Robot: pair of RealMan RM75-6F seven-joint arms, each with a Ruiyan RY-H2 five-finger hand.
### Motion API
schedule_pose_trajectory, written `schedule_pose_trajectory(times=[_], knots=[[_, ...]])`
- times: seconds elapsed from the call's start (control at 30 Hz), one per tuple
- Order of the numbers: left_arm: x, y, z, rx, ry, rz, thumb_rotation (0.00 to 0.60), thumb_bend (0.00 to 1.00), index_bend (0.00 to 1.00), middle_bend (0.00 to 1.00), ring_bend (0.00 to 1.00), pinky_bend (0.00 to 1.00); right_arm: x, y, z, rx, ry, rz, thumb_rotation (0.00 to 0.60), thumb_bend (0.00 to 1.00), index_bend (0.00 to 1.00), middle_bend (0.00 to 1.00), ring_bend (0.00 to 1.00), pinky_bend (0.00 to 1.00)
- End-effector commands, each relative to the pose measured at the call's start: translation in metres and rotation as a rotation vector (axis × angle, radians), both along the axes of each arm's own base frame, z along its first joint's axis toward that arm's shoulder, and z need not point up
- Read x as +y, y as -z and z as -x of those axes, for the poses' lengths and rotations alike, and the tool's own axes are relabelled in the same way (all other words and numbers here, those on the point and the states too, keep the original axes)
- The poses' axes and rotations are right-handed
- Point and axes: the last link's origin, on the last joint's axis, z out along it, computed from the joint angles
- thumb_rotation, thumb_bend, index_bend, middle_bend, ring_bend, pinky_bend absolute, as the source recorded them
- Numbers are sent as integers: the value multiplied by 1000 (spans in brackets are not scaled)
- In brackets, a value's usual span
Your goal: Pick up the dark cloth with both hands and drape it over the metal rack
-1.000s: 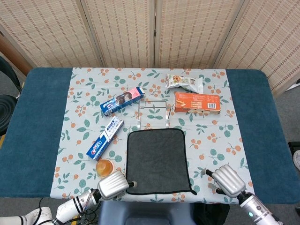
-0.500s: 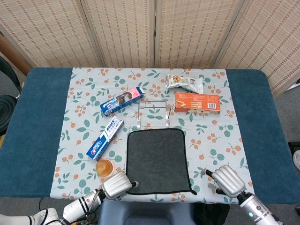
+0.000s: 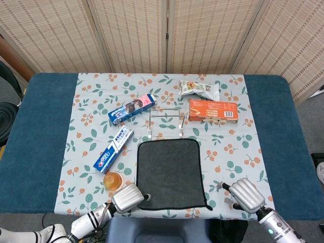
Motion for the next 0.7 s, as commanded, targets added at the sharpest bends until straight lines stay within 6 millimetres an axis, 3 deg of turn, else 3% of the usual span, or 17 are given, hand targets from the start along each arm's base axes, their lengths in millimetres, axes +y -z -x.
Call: schedule_pose_trajectory(times=[0.03,0.23,0.47,0.7], knots=[[1,2,-2,-11,-3,-2,600,243,404,1000,942,1000,0,0,0,0,1,2,600,301,356,912,909,1000],[3,7,-6,-26,-11,13,600,244,441,1000,944,1000,-1,0,1,-8,4,8,600,302,356,912,909,1000],[5,10,-9,-48,-19,12,600,357,534,1000,949,1000,-1,0,0,-10,-2,10,600,302,357,912,909,1000],[7,10,-8,-54,-34,13,600,378,594,1000,952,1000,0,10,-5,-8,-46,-12,600,301,357,912,909,1000]])
